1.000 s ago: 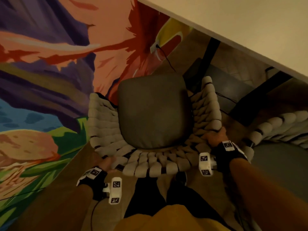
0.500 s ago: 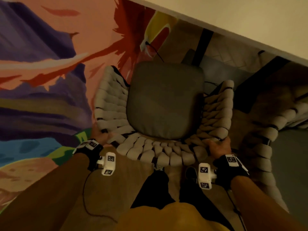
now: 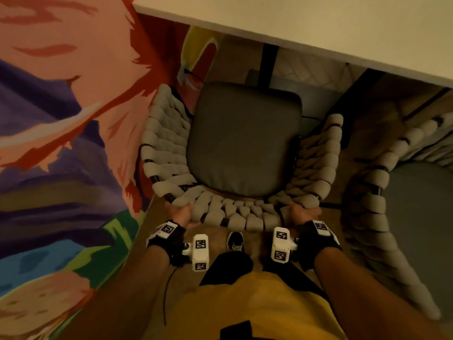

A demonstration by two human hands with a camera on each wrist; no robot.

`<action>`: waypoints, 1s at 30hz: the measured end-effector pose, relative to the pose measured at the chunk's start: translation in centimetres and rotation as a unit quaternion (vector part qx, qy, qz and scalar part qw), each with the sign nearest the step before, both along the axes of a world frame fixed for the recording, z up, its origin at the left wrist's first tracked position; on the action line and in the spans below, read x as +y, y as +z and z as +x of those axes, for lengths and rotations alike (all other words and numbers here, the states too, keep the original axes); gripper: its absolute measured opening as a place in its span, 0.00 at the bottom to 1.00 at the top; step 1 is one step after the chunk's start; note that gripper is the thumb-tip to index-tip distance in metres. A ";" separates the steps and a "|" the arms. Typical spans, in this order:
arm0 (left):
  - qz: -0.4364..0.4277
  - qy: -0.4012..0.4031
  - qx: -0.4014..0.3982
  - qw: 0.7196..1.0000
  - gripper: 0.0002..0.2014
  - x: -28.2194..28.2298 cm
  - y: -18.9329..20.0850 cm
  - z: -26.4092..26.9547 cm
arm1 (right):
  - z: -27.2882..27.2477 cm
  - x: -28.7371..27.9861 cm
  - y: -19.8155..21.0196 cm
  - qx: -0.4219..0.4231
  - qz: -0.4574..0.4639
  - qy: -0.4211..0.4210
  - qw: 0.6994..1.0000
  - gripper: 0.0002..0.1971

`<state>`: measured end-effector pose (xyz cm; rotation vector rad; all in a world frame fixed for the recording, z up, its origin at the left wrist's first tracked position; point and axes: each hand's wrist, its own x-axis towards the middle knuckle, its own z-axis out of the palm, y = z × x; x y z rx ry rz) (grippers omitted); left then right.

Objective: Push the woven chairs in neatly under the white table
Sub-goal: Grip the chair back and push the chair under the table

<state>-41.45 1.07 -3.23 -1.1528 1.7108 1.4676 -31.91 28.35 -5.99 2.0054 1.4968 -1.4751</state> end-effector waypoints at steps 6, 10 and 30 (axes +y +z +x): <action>-0.027 -0.002 0.040 0.999 0.34 -1.2 0.7 -2.7 | -2.3 -1.6 0.5 0.019 -0.025 -0.014 0.999 0.42; -0.023 -0.015 0.083 0.996 0.36 -1.7 1.9 -3.4 | -2.4 -3.4 0.5 0.051 -0.043 -0.023 0.998 0.44; -0.210 -0.310 0.066 0.925 0.57 -2.1 2.1 -3.0 | -0.3 -3.9 -5.2 0.139 -0.029 0.055 0.988 0.61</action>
